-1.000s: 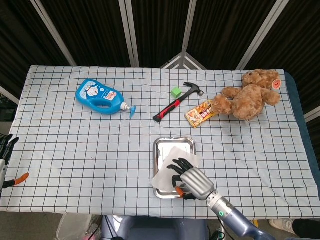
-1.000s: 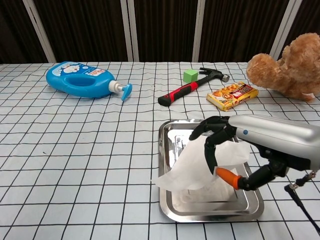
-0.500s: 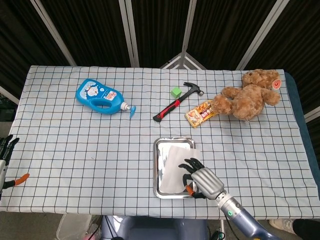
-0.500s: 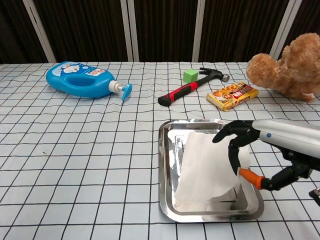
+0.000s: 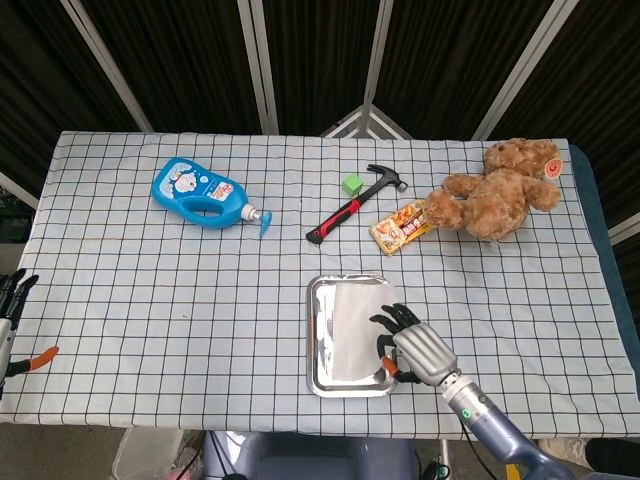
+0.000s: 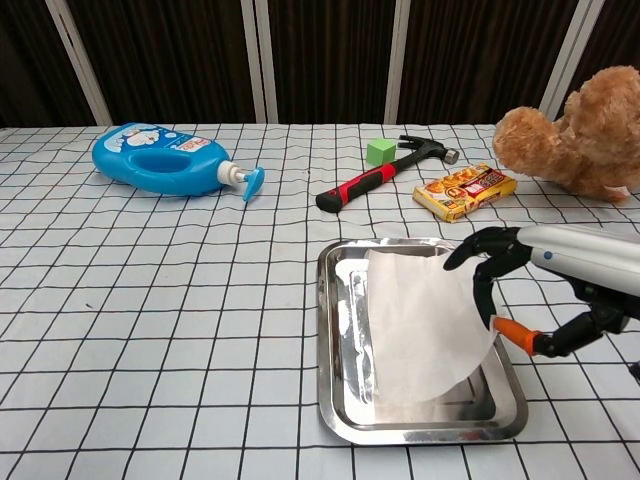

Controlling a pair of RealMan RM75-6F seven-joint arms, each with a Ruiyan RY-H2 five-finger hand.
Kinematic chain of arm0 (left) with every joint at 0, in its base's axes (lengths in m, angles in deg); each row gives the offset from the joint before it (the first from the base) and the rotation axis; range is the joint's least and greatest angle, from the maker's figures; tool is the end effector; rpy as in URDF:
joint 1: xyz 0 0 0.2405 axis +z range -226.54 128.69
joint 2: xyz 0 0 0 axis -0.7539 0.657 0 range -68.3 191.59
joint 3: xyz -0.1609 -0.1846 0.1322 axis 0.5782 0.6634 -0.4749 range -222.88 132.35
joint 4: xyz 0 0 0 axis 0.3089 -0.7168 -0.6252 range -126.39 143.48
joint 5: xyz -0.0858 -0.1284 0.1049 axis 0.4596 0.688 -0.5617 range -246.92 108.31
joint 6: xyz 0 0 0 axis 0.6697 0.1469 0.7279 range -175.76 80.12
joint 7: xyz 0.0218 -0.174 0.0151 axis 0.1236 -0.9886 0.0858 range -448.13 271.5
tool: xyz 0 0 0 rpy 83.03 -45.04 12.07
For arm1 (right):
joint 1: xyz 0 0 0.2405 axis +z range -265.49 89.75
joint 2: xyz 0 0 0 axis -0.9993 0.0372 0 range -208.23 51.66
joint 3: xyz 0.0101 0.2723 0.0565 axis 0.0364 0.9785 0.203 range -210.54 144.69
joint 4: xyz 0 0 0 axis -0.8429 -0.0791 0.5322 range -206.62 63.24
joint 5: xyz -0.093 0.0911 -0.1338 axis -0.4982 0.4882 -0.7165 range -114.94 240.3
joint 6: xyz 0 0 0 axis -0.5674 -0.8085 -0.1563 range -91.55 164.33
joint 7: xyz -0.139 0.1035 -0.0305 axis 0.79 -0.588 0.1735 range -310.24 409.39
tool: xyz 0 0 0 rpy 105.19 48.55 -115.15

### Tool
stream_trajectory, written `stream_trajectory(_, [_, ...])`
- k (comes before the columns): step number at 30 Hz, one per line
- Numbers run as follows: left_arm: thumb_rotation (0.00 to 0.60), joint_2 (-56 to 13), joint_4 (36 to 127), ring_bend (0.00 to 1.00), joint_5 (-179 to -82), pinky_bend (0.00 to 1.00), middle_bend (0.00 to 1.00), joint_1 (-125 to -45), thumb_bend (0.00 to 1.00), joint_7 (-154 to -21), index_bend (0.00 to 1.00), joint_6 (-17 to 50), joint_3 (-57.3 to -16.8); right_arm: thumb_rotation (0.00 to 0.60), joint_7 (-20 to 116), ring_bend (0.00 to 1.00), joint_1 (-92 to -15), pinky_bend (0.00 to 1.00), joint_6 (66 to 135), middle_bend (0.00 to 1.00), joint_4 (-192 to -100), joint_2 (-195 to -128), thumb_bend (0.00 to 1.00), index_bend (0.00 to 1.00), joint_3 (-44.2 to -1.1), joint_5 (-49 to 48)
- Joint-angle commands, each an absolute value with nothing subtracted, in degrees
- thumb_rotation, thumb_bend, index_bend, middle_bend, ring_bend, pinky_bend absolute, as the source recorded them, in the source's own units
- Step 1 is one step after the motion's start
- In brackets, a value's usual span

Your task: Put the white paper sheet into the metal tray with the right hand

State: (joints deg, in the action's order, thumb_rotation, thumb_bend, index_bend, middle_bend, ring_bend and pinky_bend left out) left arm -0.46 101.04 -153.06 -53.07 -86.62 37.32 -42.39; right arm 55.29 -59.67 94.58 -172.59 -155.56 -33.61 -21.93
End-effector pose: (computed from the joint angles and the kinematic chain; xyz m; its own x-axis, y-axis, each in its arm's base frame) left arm -0.3312 0.2088 0.2048 0.4484 0.0050 0.8938 0.8930 0.0409 -0.4482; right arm -0.1911 -0.2676 0.0212 0.3223 -0.4416 0.8373 -0.8946 -0.4312 0.1170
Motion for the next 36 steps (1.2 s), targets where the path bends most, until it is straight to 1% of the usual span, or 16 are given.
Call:
stream_trajectory(1, [0.600, -0.44, 101.02, 0.00, -153.07, 0.00, 0.00, -53.01, 0.00, -86.72, 0.00, 37.41, -42.39, 0.600, 56.04, 0.00, -59.77, 0.00, 94.75, 0.18, -172.90, -154.92, 0.61, 0.66, -33.76, -21.88])
stream_trajectory(4, [0.600, -0.43, 101.04, 0.00, -153.11, 0.00, 0.00, -53.04, 0.00, -86.67, 0.00, 37.39, -42.40, 0.600, 56.73, 0.00, -60.06, 0.00, 95.22, 0.18, -173.32, -154.32, 0.55, 0.58, -34.13, -22.30])
stream_trajectory(5, [0.600, -0.44, 101.05, 0.00, -153.18, 0.00, 0.00, -53.05, 0.00, -86.62, 0.00, 37.38, -42.42, 0.600, 56.93, 0.00, -60.17, 0.00, 95.41, 0.18, -173.41, -154.20, 0.53, 0.53, -34.29, -22.54])
stream_trajectory(12, [0.600, -0.47, 101.12, 0.00, -153.23, 0.00, 0.00, -52.98, 0.00, -86.46, 0.00, 37.49, -42.47, 0.600, 58.67, 0.00, -61.27, 0.00, 96.96, 0.07, -174.37, -153.95, 0.41, 0.21, -35.30, -23.65])
stream_trajectory(15, [0.600, -0.45, 101.16, 0.00, -153.25, 0.00, 0.00, -53.00, 0.00, -86.42, 0.00, 37.47, -42.49, 0.600, 59.63, 0.00, -61.98, 0.00, 97.71, 0.05, -175.23, -154.09, 0.38, 0.12, -35.98, -24.10])
stream_trajectory(19, [0.600, -0.47, 101.17, 0.00, -153.37, 0.00, 0.00, -53.01, 0.00, -86.34, 0.00, 37.46, -42.55, 0.600, 62.15, 0.00, -62.87, 0.00, 99.01, 0.04, -176.03, -154.51, 0.36, 0.08, -36.73, -25.24])
stream_trajectory(23, [0.600, -0.36, 101.20, 0.00, -153.41, 0.00, 0.00, -52.87, 0.00, -86.62, 0.00, 37.72, -42.53, 0.600, 64.09, 0.00, -63.67, 0.00, 100.56, 0.04, -176.62, -154.32, 0.36, 0.07, -35.97, -24.38])
stream_trajectory(27, [0.600, -0.26, 101.12, 0.00, -153.42, 0.00, 0.00, -52.88, 0.00, -86.89, 0.00, 37.61, -42.57, 0.600, 64.63, 0.00, -64.40, 0.00, 102.05, 0.04, -177.42, -152.34, 0.36, 0.07, -35.21, -23.47])
stream_trajectory(32, [0.600, -0.22, 101.05, 0.00, -153.82, 0.00, 0.00, -52.87, 0.00, -86.90, 0.00, 37.70, -42.72, 0.600, 66.96, 0.00, -66.23, 0.00, 105.38, 0.04, -177.58, -146.59, 0.36, 0.07, -35.48, -24.20])
stream_trajectory(36, [0.600, -0.19, 101.04, 0.00, -154.03, 0.00, 0.00, -52.71, 0.00, -86.83, 0.00, 37.99, -42.83, 0.600, 67.21, 0.00, -69.97, 0.00, 111.00, 0.04, -175.39, -141.99, 0.36, 0.07, -36.31, -24.92])
